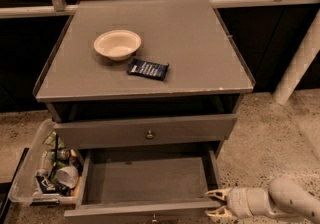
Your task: Open middle drawer
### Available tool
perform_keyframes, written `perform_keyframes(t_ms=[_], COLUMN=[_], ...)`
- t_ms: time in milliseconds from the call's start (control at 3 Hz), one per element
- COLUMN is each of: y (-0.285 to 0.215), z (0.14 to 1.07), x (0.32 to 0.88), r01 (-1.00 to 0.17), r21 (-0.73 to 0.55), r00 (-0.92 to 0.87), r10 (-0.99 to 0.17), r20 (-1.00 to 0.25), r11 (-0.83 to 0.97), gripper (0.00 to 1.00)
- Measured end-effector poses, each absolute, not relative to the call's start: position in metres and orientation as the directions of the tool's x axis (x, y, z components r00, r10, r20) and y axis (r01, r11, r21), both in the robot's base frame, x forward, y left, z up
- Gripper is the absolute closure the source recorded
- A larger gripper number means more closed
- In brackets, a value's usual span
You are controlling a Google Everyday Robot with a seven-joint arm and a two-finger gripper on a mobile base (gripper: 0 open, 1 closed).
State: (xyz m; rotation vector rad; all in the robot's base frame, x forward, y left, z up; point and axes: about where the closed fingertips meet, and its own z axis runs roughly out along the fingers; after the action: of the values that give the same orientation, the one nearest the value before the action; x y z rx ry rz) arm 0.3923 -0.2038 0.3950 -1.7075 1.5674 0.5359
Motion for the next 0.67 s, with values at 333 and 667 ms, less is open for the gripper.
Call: perform_keyframes(t_ms=[333, 667], y=[-0.2038, -0.2037], z=[0.3979, 0.3979], x=[0.3923, 0.3923], r01=[-0.970, -0.970], r21=[-0.240, -0.240], r00=[0.165, 0.165], r10=[-0.659, -0.659], r20=[-0.734, -0.734], r11=[0.025, 0.025], gripper=[0.82, 0.59])
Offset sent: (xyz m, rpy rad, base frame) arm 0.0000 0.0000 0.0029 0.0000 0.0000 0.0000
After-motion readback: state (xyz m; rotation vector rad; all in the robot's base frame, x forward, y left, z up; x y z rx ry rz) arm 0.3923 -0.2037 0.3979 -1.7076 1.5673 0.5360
